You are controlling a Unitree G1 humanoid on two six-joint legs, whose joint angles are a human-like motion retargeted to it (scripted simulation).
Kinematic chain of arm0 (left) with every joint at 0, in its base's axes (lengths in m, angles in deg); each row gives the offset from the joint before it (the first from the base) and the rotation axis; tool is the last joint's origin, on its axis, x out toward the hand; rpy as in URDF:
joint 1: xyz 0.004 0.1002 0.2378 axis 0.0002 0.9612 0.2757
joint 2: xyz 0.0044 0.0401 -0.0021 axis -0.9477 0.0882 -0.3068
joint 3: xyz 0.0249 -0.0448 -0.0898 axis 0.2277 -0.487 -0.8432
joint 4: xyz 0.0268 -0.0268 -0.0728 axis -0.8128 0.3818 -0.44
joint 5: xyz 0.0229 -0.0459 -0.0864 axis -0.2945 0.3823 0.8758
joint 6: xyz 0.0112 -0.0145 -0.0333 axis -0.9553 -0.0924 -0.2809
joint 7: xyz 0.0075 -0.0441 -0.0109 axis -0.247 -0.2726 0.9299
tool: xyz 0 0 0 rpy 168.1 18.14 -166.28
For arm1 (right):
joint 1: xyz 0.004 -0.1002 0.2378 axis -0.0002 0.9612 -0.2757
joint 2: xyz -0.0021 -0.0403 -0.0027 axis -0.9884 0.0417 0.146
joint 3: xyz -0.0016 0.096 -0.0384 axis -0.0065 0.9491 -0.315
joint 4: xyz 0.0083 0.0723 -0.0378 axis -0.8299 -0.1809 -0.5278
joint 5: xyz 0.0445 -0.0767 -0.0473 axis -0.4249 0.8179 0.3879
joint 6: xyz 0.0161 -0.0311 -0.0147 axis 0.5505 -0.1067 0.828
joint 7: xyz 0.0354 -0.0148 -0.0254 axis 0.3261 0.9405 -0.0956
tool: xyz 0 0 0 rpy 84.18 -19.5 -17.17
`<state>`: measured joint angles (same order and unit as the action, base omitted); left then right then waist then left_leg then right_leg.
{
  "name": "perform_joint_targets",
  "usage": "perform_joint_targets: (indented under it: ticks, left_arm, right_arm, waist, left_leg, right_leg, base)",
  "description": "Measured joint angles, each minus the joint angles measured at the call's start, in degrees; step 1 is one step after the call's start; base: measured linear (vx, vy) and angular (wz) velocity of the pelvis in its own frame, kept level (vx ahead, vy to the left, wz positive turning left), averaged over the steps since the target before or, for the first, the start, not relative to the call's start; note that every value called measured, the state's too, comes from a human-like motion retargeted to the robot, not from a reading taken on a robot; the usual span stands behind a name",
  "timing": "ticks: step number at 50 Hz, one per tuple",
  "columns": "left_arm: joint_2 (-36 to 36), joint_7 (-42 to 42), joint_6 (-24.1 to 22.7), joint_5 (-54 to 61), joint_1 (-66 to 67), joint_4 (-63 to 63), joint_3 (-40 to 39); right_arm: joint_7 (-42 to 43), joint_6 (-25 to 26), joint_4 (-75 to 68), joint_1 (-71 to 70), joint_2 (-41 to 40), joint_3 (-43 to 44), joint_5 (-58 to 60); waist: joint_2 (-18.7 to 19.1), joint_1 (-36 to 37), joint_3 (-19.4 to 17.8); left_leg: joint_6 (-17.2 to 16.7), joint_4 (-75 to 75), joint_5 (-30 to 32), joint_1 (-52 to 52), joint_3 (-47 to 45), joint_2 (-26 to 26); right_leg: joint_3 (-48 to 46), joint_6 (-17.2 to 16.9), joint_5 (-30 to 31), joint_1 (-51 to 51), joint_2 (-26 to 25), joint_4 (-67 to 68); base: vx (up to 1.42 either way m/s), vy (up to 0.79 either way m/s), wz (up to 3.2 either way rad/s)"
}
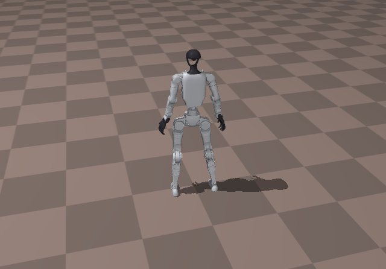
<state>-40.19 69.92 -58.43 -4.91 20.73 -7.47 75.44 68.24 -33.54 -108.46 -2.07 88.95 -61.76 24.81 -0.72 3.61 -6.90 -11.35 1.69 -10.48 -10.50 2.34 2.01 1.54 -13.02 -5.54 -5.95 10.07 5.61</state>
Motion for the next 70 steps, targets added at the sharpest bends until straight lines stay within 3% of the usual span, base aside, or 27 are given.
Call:
perform_joint_targets:
  ticks: [5, 9, 13, 15, 20, 24, 30, 35, 37, 38, 40, 42, 43, 45, 48, 50, 52, 55, 57, 58, 60, 62, 66, 70]
  left_arm:
    - [0.1, -0.8, -0.6, -1.1, -1.4, 5.9, -3.9]
    - [-0.3, -2.9, -0.1, -3.0, -7.3, 5.6, 1.1]
    - [-3.2, -3.0, 0.7, -2.5, -14.4, -9.2, 14.6]
    - [-5.8, -0.8, 0.1, -5.5, -18.2, -20.6, 18.9]
    - [-18.7, 1.4, -3.5, -2.3, -36.0, -54.2, 31.7]
    - [-31.5, 4.2, -8.9, -5.0, -54.4, -77.1, 39.6]
    - [-49.9, 5.7, -13.5, -10.1, -76.8, -98.1, 45.9]
    - [-70.1, 3.9, -16.7, -9.9, -80.1, -107.2, 46.8]
    - [-77.7, 2.8, -18.1, -10.1, -74.0, -108.0, 42.3]
    - [-81.1, 1.9, -18.8, -10.6, -66.7, -107.8, 36.2]
    - [-84.4, 0.3, -19.6, -11.8, -42.9, -104.7, 15.9]
    - [-78.2, 0.8, -19.5, -14.1, -6.3, -102.9, -17.6]
    - [-71.9, 1.8, -19.3, -15.0, 15.6, -105.6, -38.8]
    - [-63.9, 3.0, -18.7, -14.6, 39.6, -110.1, -63.1]
    - [-64.5, 3.4, -18.3, -15.6, 39.8, -110.5, -63.7]
    - [-69.3, 3.0, -18.3, -15.9, 35.8, -111.2, -60.7]
    - [-76.2, 2.7, -18.3, -15.3, 23.7, -111.5, -50.6]
    - [-82.1, 3.9, -18.0, -14.3, -10.2, -111.5, -19.0]
    - [-79.5, 4.8, -17.5, -14.7, -33.8, -110.6, 3.1]
    - [-76.5, 5.1, -17.1, -15.4, -48.3, -109.1, 16.5]
    - [-69.8, 4.4, -16.4, -17.1, -72.1, -105.3, 38.6]
    - [-64.6, 3.1, -15.7, -19.2, -83.1, -102.7, 49.3]
    - [-59.5, 0.6, -15.2, -22.9, -95.1, -98.3, 63.3]
    - [-64.5, 0.9, -16.0, -23.0, -97.7, -97.1, 69.6]
  right_arm:
    - [-0.5, 0.6, -2.2, -2.0, 1.3, 1.1, 0.8]
    - [0.4, 2.1, -4.1, -8.5, 2.6, -2.2, 3.3]
    - [4.7, 2.0, 1.9, -18.7, 5.4, -9.9, 5.9]
    - [5.2, 0.8, 10.3, -23.2, 8.0, -12.7, 12.5]
    - [2.9, -3.5, 37.8, -44.3, 19.9, -29.1, 25.7]
    - [-5.2, -10.4, 60.3, -63.6, 29.0, -38.0, 26.7]
    - [-9.4, -14.2, 84.8, -86.0, 40.8, -42.3, 23.1]
    - [-7.6, -15.9, 98.2, -90.7, 58.2, -41.0, 17.5]
    - [-6.0, -17.2, 101.2, -84.7, 68.5, -36.1, 15.8]
    - [-5.0, -17.9, 102.1, -77.5, 73.3, -30.0, 15.3]
    - [-3.2, -18.9, 100.4, -56.6, 78.9, -12.7, 15.3]
    - [-3.0, -19.2, 96.7, -36.4, 81.3, 4.7, 16.1]
    - [-3.8, -19.1, 96.2, -28.5, 81.0, 12.6, 16.7]
    - [-6.1, -18.8, 97.0, -10.4, 75.7, 31.0, 17.9]
    - [-7.3, -18.9, 98.4, -5.1, 74.2, 35.5, 18.7]
    - [-7.5, -19.2, 101.2, -5.4, 74.4, 35.7, 19.1]
    - [-8.1, -19.1, 104.1, -14.6, 74.8, 28.3, 19.3]
    - [-10.7, -18.7, 103.1, -59.9, 70.6, -13.8, 20.8]
    - [-11.1, -18.0, 98.0, -88.6, 61.9, -41.1, 21.1]
    - [-10.8, -17.7, 95.9, -96.1, 58.4, -48.4, 21.0]
    - [-10.5, -17.0, 93.0, -102.0, 52.6, -54.0, 20.9]
    - [-10.0, -16.4, 90.9, -103.3, 48.2, -55.5, 20.7]
    - [-8.0, -16.0, 87.5, -104.3, 45.1, -58.2, 20.0]
    - [-7.7, -16.9, 87.9, -102.9, 51.0, -59.7, 19.1]
  waist:
    - [0.1, 0.4, -0.5]
    - [0.0, 0.7, 0.1]
    - [-0.6, 0.9, 1.1]
    - [-0.6, 0.3, 2.6]
    - [-1.0, 0.2, 3.5]
    - [-0.9, -0.5, 4.9]
    - [-0.8, -1.2, 5.8]
    - [-0.8, -1.8, 4.6]
    - [-0.6, -0.9, 3.9]
    - [-0.5, -0.5, 3.6]
    - [-0.3, -0.3, 4.2]
    - [1.5, -0.6, 4.7]
    - [2.4, -2.1, 4.2]
    - [1.0, -4.3, 3.0]
    - [0.4, -2.9, 3.0]
    - [0.0, -1.4, 2.8]
    - [-0.6, -0.1, 2.3]
    - [-0.9, -1.4, 2.8]
    - [0.8, -3.3, 3.9]
    - [1.7, -3.0, 4.3]
    - [2.0, -2.0, 5.3]
    - [1.6, -1.6, 6.4]
    - [0.6, -0.9, 7.5]
    - [-0.2, -0.6, 7.4]
  left_leg:
    - [0.0, 0.1, 0.2, 0.6, 0.0, 0.0]
    - [0.3, 0.2, 0.5, 1.1, 0.5, -0.1]
    - [1.0, 0.3, 0.9, 1.5, 1.2, -0.4]
    - [2.3, 4.9, -2.1, 4.0, 1.1, -0.4]
    - [0.7, 0.5, 0.7, 0.8, 1.6, -0.4]
    - [-0.2, 1.0, -0.1, 0.2, 1.4, 0.0]
    - [-1.4, 1.1, -0.4, 0.0, 0.7, 0.6]
    - [-2.3, 1.0, -0.5, -0.1, 0.2, 1.0]
    - [-2.7, 1.0, -0.7, -0.3, -0.1, 1.7]
    - [-3.0, 1.0, -0.7, -0.4, -0.4, 2.0]
    - [-3.4, 0.9, -0.6, -0.4, -0.8, 2.4]
    - [-3.6, 0.8, -0.7, -0.4, -1.3, 2.7]
    - [-3.6, 0.9, -0.8, -0.4, -1.5, 2.8]
    - [-3.6, 0.7, -0.8, -0.7, -2.0, 2.6]
    - [-3.6, 0.6, -1.0, -1.1, -2.8, 2.6]
    - [-3.6, 0.6, -1.1, -1.5, -3.1, 2.5]
    - [-3.4, 0.8, -1.2, -1.9, -3.2, 2.2]
    - [-3.0, 0.8, -1.2, -2.4, -2.5, 1.7]
    - [-2.8, 1.1, -1.2, -2.3, -1.8, 1.4]
    - [-2.6, 1.3, -1.2, -2.2, -1.6, 1.3]
    - [-2.5, 1.5, -1.3, -2.0, -1.2, 1.4]
    - [-2.1, 2.1, -1.5, -1.3, -1.0, 1.4]
    - [-2.1, 1.8, -1.0, -1.0, -0.6, 1.5]
    - [-2.3, 1.7, -0.9, -0.9, -0.7, 1.4]
  right_leg:
    - [0.1, 0.1, 0.3, 0.6, -0.1, 0.1]
    - [-0.3, 0.4, 0.5, 0.8, 0.0, 0.1]
    - [-0.8, 0.5, 0.8, 0.9, 0.3, 0.0]
    - [-1.6, 0.4, -0.8, 2.6, 0.4, 3.4]
    - [-0.9, -0.1, 0.8, -0.1, 0.4, 0.3]
    - [-0.7, -0.4, 0.7, -0.7, -0.1, 0.2]
    - [-0.1, -1.0, 0.9, -0.8, -0.7, -0.1]
    - [0.1, -2.0, 1.2, -0.8, -1.0, -0.4]
    - [0.3, -2.0, 1.5, -0.9, -1.8, -0.6]
    - [0.4, -2.0, 1.6, -0.9, -2.1, -0.7]
    - [0.8, -2.0, 1.7, -0.6, -2.6, -0.7]
    - [1.2, -2.0, 1.8, -0.3, -3.0, -0.7]
    - [1.4, -2.0, 1.8, -0.2, -3.0, -0.7]
    - [1.8, -2.0, 1.7, -0.2, -3.0, -0.6]
    - [2.6, -2.0, 1.6, -0.1, -3.0, -0.6]
    - [3.0, -2.0, 1.5, -0.2, -2.9, -0.6]
    - [3.1, -2.0, 1.2, -0.5, -2.6, -0.2]
    - [2.6, -2.0, 0.9, -1.4, -1.9, 0.0]
    - [2.0, -2.0, 0.7, -1.7, -1.6, 0.2]
    - [1.9, -1.9, 0.6, -1.8, -1.5, 0.2]
    - [1.5, -1.6, 0.5, -1.8, -1.6, 0.4]
    - [1.2, -1.5, 0.3, -1.3, -1.6, 0.9]
    - [1.0, -1.2, 0.5, -1.1, -1.6, 0.7]
    - [1.0, -1.5, 0.6, -0.9, -1.6, 0.8]
  base:
    - [0.0, 0.0, 0.0]
    - [-0.01, 0.0, 0.03]
    - [-0.06, 0.0, 0.14]
    - [-0.02, 0.01, 0.13]
    - [0.0, 0.0, 0.0]
    - [0.0, 0.0, 0.0]
    - [0.0, 0.0, 0.0]
    - [0.0, 0.0, 0.0]
    - [0.02, -0.06, -0.14]
    - [0.01, -0.05, -0.17]
    - [0.01, -0.04, -0.19]
    - [0.01, -0.02, -0.2]
    - [0.02, -0.01, -0.19]
    - [0.01, 0.0, -0.1]
    - [0.01, 0.01, -0.23]
    - [0.0, 0.01, -0.09]
    - [0.0, 0.0, 0.0]
    - [-0.01, 0.02, 0.14]
    - [-0.01, 0.03, 0.26]
    - [-0.01, 0.02, 0.2]
    - [0.0, 0.0, 0.0]
    - [0.0, 0.0, 0.0]
    - [0.0, 0.0, 0.0]
    - [0.0, 0.0, 0.0]
